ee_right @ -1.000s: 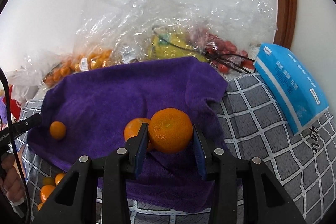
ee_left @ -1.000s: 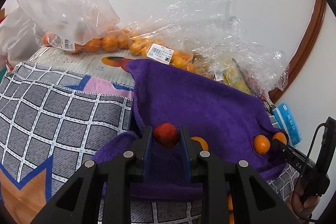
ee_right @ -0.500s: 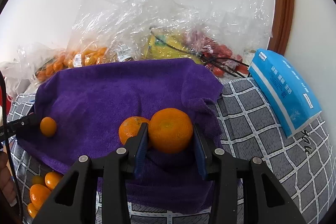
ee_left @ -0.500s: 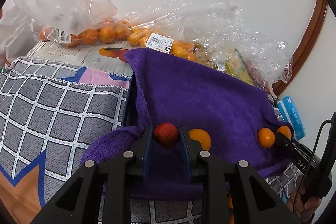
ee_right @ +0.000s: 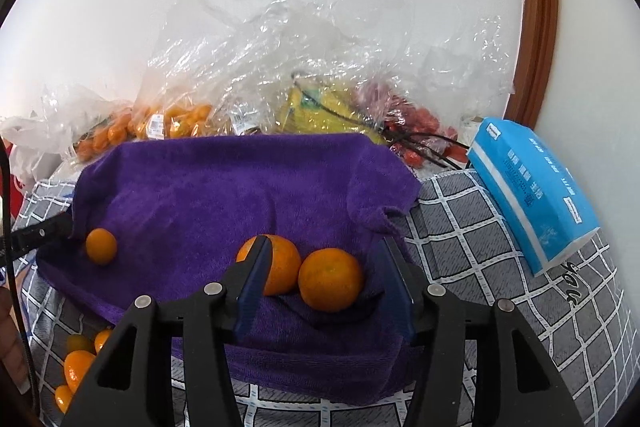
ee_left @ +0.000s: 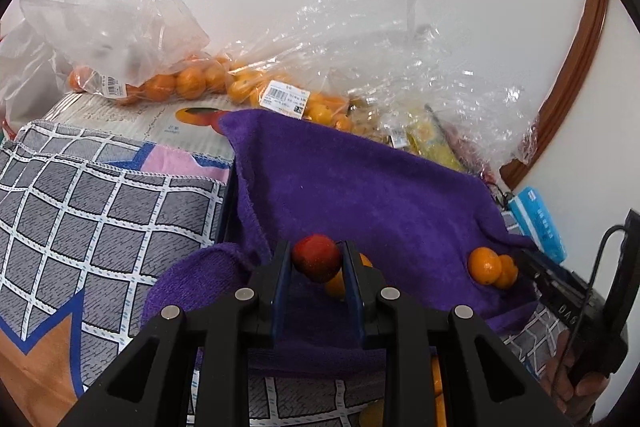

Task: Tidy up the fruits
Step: 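Lower the orange and tomato onto the towel and open both grippers, then grasp the yellow oval mango with the right gripper while the left gripper withdraws, then grasp a large orange with the left gripper while the right gripper holds the mango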

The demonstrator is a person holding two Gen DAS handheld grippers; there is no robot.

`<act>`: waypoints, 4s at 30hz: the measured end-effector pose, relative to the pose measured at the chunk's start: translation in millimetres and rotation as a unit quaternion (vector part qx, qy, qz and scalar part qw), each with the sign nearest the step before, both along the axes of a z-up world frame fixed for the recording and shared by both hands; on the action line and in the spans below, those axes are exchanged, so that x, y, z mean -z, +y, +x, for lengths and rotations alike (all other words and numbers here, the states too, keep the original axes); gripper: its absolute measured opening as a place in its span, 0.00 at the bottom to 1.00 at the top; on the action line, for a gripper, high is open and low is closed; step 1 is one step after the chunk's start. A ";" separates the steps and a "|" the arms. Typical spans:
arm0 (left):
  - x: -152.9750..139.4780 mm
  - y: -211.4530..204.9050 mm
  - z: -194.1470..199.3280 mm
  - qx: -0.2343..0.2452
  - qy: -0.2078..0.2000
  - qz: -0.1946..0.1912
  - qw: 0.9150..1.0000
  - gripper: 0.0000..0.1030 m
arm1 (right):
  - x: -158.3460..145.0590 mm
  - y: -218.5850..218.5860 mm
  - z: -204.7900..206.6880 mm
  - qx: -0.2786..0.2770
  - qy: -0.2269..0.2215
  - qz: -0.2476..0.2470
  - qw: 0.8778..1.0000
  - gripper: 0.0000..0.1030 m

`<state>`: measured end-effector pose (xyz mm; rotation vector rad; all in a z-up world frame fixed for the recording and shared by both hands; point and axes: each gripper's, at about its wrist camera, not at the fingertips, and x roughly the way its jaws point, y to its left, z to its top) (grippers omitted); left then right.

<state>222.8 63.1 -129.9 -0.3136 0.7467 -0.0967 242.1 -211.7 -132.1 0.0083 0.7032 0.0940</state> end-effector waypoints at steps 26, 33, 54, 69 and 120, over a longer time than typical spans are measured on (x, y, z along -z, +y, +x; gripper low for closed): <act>7.4 -0.4 1.6 -0.015 0.022 0.019 0.999 0.33 | -18.0 21.6 -27.1 -0.019 -0.042 -0.008 0.999 0.60; 0.2 1.2 -4.9 -0.015 0.010 0.014 1.000 0.35 | -26.5 26.2 -58.6 -0.030 -0.018 0.029 0.999 0.60; -16.5 9.7 -23.5 -0.014 -0.018 -0.006 1.000 0.42 | 29.6 78.2 -102.4 -0.101 0.079 0.016 0.992 0.55; -17.7 4.0 -27.0 0.003 -0.018 -0.006 1.000 0.43 | 38.1 85.8 -94.7 -0.099 0.094 -0.007 0.991 0.39; 31.6 -59.6 -124.0 0.074 0.048 0.042 0.995 0.35 | 35.1 17.3 -142.0 -0.027 0.059 -0.013 0.998 0.40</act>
